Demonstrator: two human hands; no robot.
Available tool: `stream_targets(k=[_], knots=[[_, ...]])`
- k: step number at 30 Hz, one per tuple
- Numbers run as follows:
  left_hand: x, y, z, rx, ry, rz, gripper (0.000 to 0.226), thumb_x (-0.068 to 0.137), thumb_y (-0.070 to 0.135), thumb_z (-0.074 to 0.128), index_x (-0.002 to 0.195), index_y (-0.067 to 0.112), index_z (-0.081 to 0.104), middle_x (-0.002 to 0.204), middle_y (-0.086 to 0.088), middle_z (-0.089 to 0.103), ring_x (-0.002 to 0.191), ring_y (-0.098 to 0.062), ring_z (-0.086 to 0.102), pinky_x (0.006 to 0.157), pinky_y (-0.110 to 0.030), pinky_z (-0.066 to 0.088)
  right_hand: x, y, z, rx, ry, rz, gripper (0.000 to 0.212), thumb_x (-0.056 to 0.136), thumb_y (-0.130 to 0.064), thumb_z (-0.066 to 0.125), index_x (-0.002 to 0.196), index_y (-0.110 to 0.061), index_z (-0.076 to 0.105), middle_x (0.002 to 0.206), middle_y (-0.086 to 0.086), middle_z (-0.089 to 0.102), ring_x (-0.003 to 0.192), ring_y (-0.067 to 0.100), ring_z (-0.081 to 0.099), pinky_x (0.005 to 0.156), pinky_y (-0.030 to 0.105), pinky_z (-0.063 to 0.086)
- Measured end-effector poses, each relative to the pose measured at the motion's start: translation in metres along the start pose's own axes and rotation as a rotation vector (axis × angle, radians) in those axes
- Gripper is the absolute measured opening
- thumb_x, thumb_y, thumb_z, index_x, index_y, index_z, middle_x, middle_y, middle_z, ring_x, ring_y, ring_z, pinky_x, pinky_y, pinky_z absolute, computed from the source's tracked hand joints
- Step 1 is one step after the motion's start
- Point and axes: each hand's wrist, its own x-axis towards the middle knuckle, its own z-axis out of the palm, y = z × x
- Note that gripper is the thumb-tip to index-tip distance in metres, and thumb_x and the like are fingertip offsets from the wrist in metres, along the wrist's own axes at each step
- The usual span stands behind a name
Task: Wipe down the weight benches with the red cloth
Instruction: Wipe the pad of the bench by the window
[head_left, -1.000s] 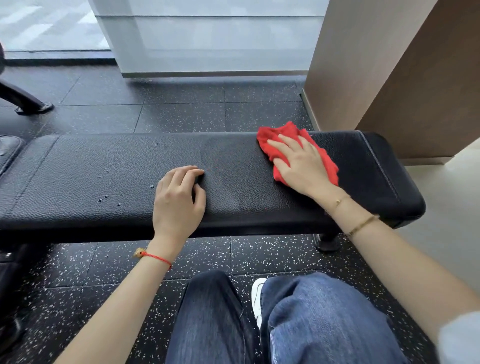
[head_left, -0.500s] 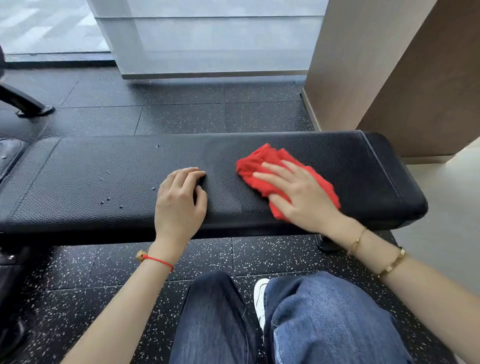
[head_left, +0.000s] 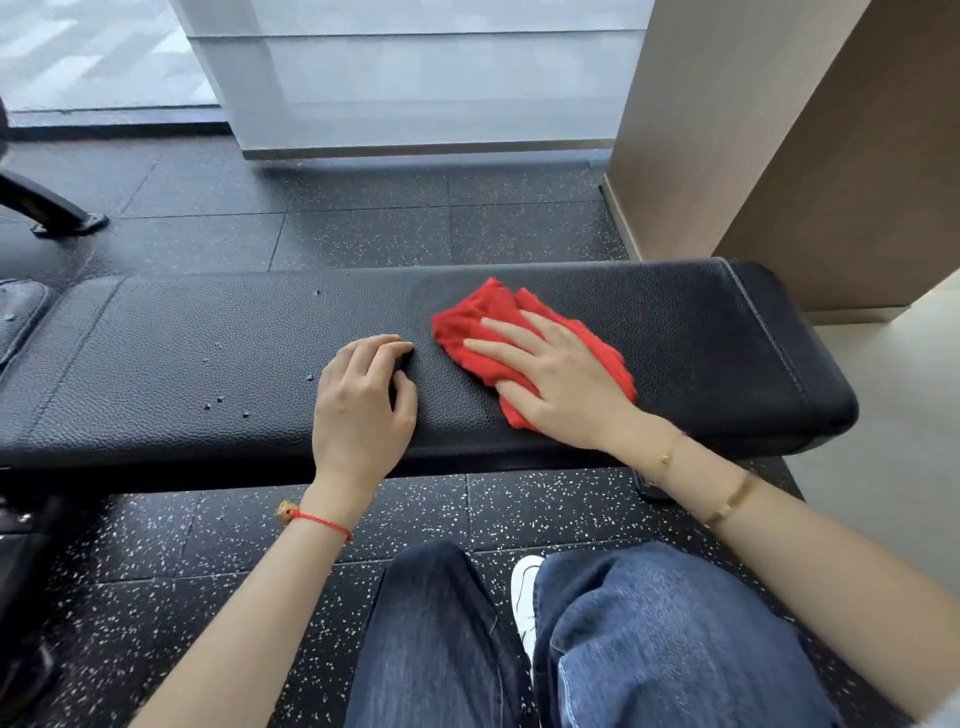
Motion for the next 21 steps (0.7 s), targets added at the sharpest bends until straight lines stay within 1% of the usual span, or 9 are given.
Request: stream_targets(k=[2,5,8,10,12,14,18,21], knots=[[0.0,-0.001,0.0,-0.003,-0.002,0.001,0.028,0.091,0.014,0.054,0.116,0.013,0.066,0.122,-0.001,0.065,0.117,-0.024,0.056,0.105,-0.037,0.041,-0.018,0.018,-0.007,0.018,0.036,0.038,0.051,0.093,-0.033,0.053,0.143,-0.037,0.046,0.154,-0.012,0.038,0.144,0.025,0.029,0.123,0.037,0.013],[0.0,0.0,-0.001,-0.002,-0.008,0.0,0.028,0.091,0.015,0.054,0.116,0.013,0.066,0.122,-0.001,0.065,0.118,-0.024,0.056,0.105,-0.038,0.042,-0.021,0.059,-0.015,-0.032,0.067,0.214,0.05,0.094,-0.031,0.053,0.143,-0.037,0.046,0.155,-0.009,0.038,0.144,0.028,0.031,0.122,0.043,0.016],[0.0,0.0,-0.002,0.005,-0.013,-0.005,0.028,0.091,0.015,0.054,0.116,0.013,0.066,0.122,-0.001,0.065,0.118,-0.025,0.056,0.105,-0.038,0.042,0.009,0.082,-0.021,-0.072,0.122,0.445,0.047,0.096,-0.035,0.049,0.143,-0.039,0.045,0.157,-0.009,0.036,0.144,0.029,0.029,0.122,0.041,0.014],[0.0,0.0,-0.002,0.005,-0.012,-0.005,0.028,0.091,0.015,0.054,0.116,0.014,0.066,0.123,-0.001,0.065,0.119,-0.024,0.056,0.104,-0.038,0.041,0.035,0.079,-0.017,-0.067,0.117,0.505,0.047,0.097,-0.038,0.045,0.144,-0.041,0.043,0.158,-0.01,0.033,0.144,0.03,0.026,0.122,0.04,0.011],[0.0,-0.001,-0.002,0.006,-0.014,-0.005,0.028,0.091,0.015,0.054,0.117,0.014,0.066,0.123,-0.001,0.065,0.119,-0.024,0.056,0.104,-0.038,0.042,0.054,0.062,-0.01,-0.055,0.09,0.467,0.048,0.097,-0.039,0.044,0.145,-0.042,0.04,0.159,-0.01,0.03,0.145,0.032,0.024,0.122,0.042,0.01],[0.0,-0.001,-0.002,0.003,-0.013,-0.002,0.028,0.091,0.015,0.054,0.116,0.014,0.066,0.123,0.0,0.065,0.119,-0.024,0.055,0.103,-0.038,0.042,0.058,0.039,-0.003,-0.039,0.059,0.368,0.05,0.096,-0.039,0.045,0.145,-0.042,0.04,0.159,-0.011,0.03,0.146,0.032,0.022,0.122,0.043,0.011],[0.0,-0.004,-0.001,-0.005,-0.011,0.005,0.028,0.091,0.015,0.055,0.117,0.015,0.065,0.123,0.0,0.064,0.119,-0.024,0.055,0.103,-0.038,0.041,0.022,0.012,0.001,-0.03,0.029,0.127,0.052,0.094,-0.035,0.051,0.145,-0.04,0.042,0.157,-0.013,0.034,0.146,0.028,0.024,0.122,0.043,0.014],[0.0,-0.004,0.0,-0.007,-0.011,0.008,0.028,0.091,0.016,0.054,0.116,0.015,0.065,0.123,0.0,0.064,0.118,-0.024,0.055,0.104,-0.038,0.041,-0.006,0.02,-0.005,-0.005,0.024,0.033,0.052,0.093,-0.032,0.054,0.144,-0.038,0.045,0.155,-0.012,0.037,0.146,0.024,0.027,0.122,0.042,0.016]])
